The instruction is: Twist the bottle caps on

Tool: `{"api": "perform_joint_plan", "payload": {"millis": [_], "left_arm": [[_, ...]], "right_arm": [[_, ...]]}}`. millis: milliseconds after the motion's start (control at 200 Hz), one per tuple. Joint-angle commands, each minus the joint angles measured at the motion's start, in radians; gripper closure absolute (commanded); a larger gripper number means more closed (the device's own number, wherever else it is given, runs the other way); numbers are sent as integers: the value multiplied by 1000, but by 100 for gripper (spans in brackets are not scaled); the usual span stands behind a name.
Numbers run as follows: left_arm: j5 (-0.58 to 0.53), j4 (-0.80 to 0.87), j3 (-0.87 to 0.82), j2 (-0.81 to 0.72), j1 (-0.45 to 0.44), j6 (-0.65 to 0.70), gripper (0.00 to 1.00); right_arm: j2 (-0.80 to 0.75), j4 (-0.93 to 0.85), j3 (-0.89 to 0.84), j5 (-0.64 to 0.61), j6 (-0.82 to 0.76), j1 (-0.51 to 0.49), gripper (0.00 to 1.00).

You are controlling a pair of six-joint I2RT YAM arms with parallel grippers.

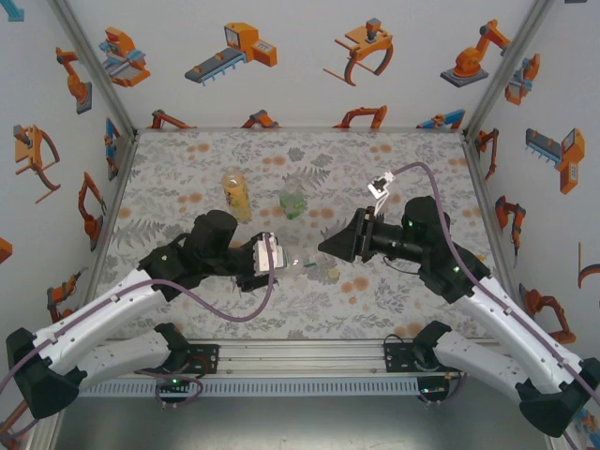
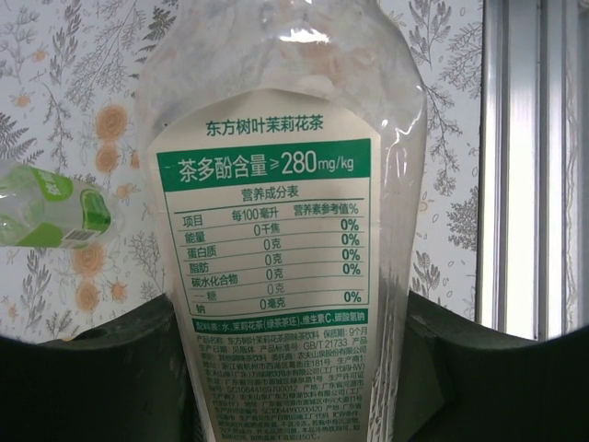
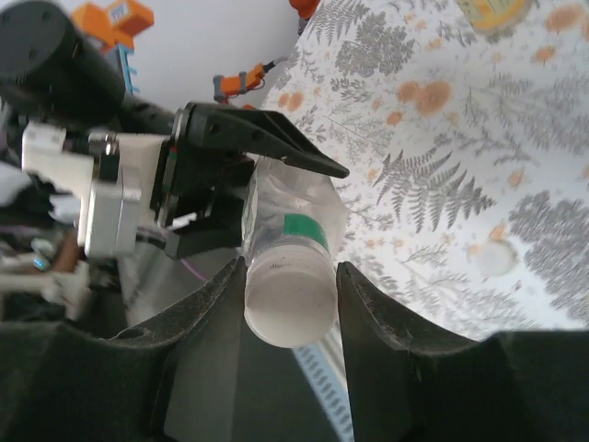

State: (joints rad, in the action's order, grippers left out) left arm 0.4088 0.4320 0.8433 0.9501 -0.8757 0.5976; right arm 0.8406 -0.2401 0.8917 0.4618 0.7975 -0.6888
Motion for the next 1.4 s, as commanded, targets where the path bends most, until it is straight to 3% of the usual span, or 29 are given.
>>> {"api": "perform_joint_plan", "payload": {"millis": [0, 150, 355, 466, 601, 686, 851, 1207, 1397], "left_arm": [[-19, -86, 16, 4, 1, -1, 97], [-30, -85, 14, 9, 1, -1, 97], [-18, -86, 16, 15, 1, 0, 97], [-16, -84, 17, 15, 1, 0, 97], [-18, -81, 17, 14, 1, 0, 97], [-15, -81, 19, 13, 1, 0, 97], [-20, -79, 19, 14, 1, -1, 97], [-34, -73, 21, 19, 1, 1, 97], [-37, -73, 22, 18, 1, 1, 97]], "right_arm": [[30, -153, 29, -34, 280, -8, 100], [58, -235, 49, -16, 390, -9, 100], [55, -211, 64, -54, 339, -9, 100], [74, -193, 81, -46, 304, -10, 70], [105, -190, 106, -14, 272, -9, 49], [117, -177, 116, 18, 223, -9, 41], [123, -194, 138, 46, 140, -8, 35], [150, -233, 176, 72, 136, -5, 50], [157, -245, 173, 63, 191, 1, 66]]}}
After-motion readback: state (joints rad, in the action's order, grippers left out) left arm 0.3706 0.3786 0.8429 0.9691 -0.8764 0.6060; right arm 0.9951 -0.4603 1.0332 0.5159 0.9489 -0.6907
